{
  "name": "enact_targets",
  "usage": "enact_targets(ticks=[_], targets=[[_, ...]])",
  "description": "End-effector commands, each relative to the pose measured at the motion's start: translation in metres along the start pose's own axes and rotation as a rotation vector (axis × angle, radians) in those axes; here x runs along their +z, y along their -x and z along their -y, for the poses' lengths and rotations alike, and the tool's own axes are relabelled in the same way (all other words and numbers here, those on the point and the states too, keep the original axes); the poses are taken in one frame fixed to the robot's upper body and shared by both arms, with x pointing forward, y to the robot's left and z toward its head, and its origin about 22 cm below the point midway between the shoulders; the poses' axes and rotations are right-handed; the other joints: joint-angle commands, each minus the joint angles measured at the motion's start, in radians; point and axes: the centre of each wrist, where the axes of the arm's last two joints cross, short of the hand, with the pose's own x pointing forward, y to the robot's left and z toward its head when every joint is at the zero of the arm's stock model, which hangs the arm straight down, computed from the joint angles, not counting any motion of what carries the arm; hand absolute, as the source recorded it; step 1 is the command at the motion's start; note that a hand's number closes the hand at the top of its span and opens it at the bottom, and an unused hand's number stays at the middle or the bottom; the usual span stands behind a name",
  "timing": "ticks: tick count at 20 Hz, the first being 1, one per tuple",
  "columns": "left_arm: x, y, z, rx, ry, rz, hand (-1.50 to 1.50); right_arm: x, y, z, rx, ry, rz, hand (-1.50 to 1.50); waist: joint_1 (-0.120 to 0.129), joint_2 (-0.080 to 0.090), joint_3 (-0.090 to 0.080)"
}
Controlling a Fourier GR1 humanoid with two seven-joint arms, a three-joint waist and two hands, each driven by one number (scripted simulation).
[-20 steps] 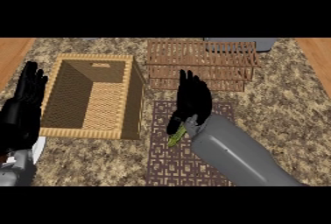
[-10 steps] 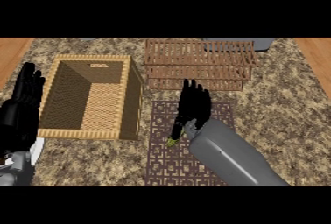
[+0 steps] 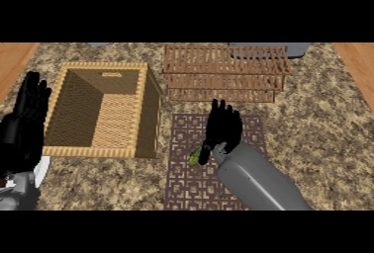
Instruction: Pick the squash from the placemat and place it in the tiered shelf
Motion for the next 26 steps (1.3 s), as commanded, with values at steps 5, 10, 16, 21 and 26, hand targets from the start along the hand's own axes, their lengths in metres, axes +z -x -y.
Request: enact_targets(ticks=[5,10,16,21,26], targets=[[0.012,0.013,0.017,0.040,0.053,-0.133,0.00,-0.002,0.020,-0.029,-0.024,0.020,-0.107,-1.50,-0.002,0.010,-0.014],[0.010,0.026,0.019,0.043,0.046,-0.108,0.00,-0.010,0.016,-0.024,-0.037,0.021,-0.088,-1.50,0.000,0.013,-0.014],[0.013,0.016,0.028,0.032,0.070,-0.116,0.00,-0.017,0.010,-0.026,-0.041,-0.001,-0.116,-1.50,0.009,0.013,-0.014],[0.012,0.014,0.013,0.037,0.062,-0.098,0.00,-0.029,0.039,-0.062,0.001,-0.087,-0.119,1.50,0.010,0.014,-0.014],[0.018,0.019,0.039,0.037,0.059,-0.114,0.00,-0.037,0.026,-0.058,0.083,0.022,-0.043,1.50,0.013,0.015,-0.014]])
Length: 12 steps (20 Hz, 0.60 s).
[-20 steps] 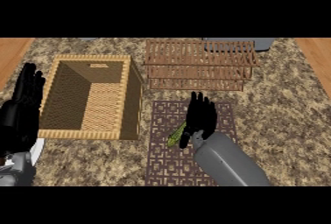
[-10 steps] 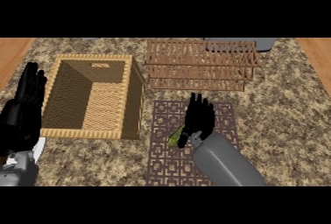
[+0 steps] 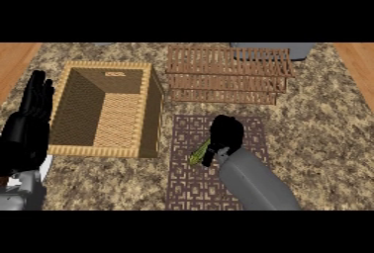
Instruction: Pick the squash from the placemat and place it in the tiered shelf
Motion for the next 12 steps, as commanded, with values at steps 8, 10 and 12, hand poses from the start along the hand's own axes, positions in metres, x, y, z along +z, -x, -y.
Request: enact_targets(ticks=[8,10,12], targets=[[0.009,0.021,0.021,0.036,0.059,-0.117,0.00,0.024,-0.025,0.008,0.062,0.080,0.116,1.50,-0.007,0.018,-0.006],[-0.003,0.017,0.024,0.015,0.049,-0.098,0.00,0.055,-0.021,-0.025,0.063,0.045,0.206,1.50,-0.004,0.020,-0.006],[-0.006,0.025,0.008,0.034,0.051,-0.113,0.00,0.061,-0.026,-0.029,0.060,0.033,0.245,1.50,0.012,0.025,-0.006]])
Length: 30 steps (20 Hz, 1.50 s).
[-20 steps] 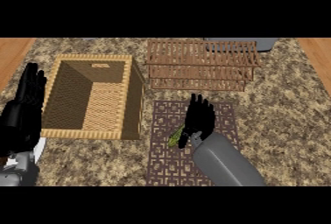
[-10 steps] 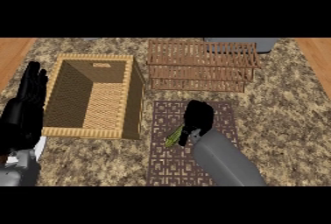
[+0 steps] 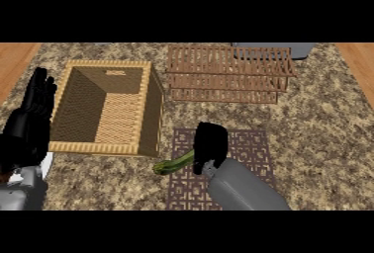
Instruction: Pick the squash from the placemat and place it in the tiered shelf
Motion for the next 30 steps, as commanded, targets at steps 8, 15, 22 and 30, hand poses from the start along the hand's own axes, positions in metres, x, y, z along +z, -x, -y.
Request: enact_targets(ticks=[8,15,22,30], targets=[[0.018,0.022,0.014,0.043,0.036,-0.097,0.00,0.077,-0.044,0.058,-0.238,0.098,0.194,1.50,-0.011,0.006,-0.011],[0.011,0.020,-0.004,0.035,0.007,-0.117,0.00,0.106,-0.041,0.119,-0.568,0.321,0.195,1.50,-0.043,-0.005,-0.012],[0.013,0.019,-0.001,0.034,0.004,-0.119,0.00,0.113,-0.040,0.174,-0.510,0.513,0.076,1.50,-0.048,-0.003,-0.012],[0.019,0.029,0.003,0.030,0.002,-0.123,0.00,0.083,-0.006,0.198,-0.547,0.574,0.001,1.50,-0.030,0.008,-0.011]])
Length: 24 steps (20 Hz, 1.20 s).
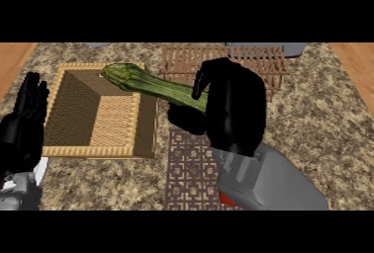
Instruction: Pick the squash from the placemat and place it in the tiered shelf
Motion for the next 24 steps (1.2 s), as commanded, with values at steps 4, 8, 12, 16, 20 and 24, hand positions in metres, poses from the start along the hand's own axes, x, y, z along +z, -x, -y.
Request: enact_targets(ticks=[4,8,12,16,20,24], targets=[[0.018,0.030,0.018,0.027,0.056,-0.102,0.00,-0.027,0.000,0.005,-0.001,0.060,-0.176,1.50,0.015,0.014,-0.012],[0.012,0.013,0.021,0.040,0.067,-0.090,0.00,-0.053,0.022,-0.009,-0.017,0.091,-0.211,1.50,0.026,0.017,-0.012],[-0.004,0.020,0.019,0.036,0.057,-0.113,0.00,-0.074,0.043,-0.015,-0.017,0.124,-0.187,1.50,0.020,0.020,-0.012],[0.002,0.014,0.035,0.026,0.062,-0.091,0.00,-0.092,0.070,-0.024,-0.031,0.136,-0.181,1.50,0.023,0.020,-0.011],[0.005,0.014,0.029,0.043,0.077,-0.097,0.00,-0.097,0.061,-0.044,-0.055,0.167,-0.159,1.50,0.032,0.019,-0.011],[0.005,0.022,0.018,0.033,0.075,-0.079,0.00,-0.119,0.088,-0.046,0.008,0.139,-0.164,1.50,0.029,0.021,-0.012]])
